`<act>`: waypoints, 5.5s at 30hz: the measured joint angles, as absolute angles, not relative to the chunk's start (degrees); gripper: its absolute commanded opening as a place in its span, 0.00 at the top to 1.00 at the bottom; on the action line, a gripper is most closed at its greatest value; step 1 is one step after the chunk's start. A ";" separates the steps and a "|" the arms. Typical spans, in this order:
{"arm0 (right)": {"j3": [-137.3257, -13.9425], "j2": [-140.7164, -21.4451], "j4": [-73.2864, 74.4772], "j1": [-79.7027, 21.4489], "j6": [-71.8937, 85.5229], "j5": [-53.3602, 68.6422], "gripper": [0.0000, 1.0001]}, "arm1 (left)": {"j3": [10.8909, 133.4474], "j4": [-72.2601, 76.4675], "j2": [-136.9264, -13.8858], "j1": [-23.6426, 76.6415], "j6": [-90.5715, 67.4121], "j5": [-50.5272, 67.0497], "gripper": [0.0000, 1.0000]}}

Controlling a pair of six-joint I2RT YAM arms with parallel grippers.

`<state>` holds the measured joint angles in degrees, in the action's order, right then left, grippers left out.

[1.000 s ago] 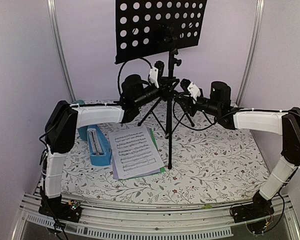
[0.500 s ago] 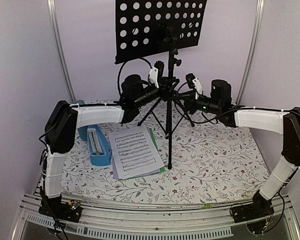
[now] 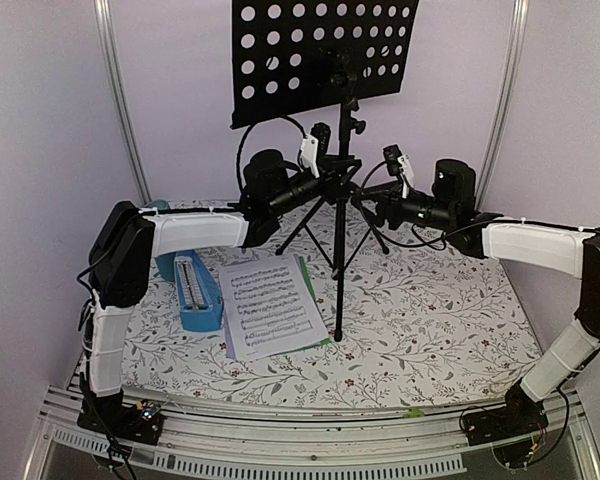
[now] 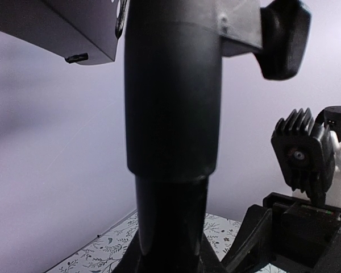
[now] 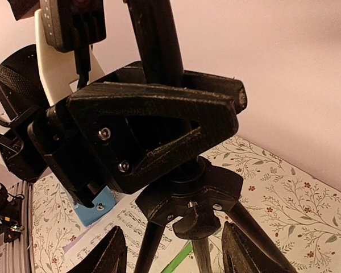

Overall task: Set up the instrument practice props
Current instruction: Screw the knob on the music stand.

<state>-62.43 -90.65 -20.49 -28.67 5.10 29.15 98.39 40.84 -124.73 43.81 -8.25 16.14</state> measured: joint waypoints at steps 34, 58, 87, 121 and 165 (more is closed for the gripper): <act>-73.69 -96.20 -12.62 -23.70 -0.03 31.75 0.39 | 98.39 40.84 -124.73 43.86 -8.23 16.16 1.00; -72.90 -98.30 -10.44 -23.62 -0.47 30.68 0.38 | 98.39 40.84 -124.73 43.86 -8.21 16.16 1.00; -67.02 -93.08 -15.90 -24.34 3.57 34.83 0.32 | 98.39 40.84 -124.73 43.86 -8.21 16.27 1.00; -74.30 -97.86 -13.32 -22.85 3.73 32.27 0.31 | 98.39 40.84 -124.73 43.88 -8.19 16.32 1.00; -68.69 -94.24 -10.48 -23.31 3.55 32.27 0.30 | 98.39 40.84 -124.73 43.88 -8.19 16.34 1.00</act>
<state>-68.69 -94.24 -10.48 -23.31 3.55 32.27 98.39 40.84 -124.73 43.88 -8.19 16.34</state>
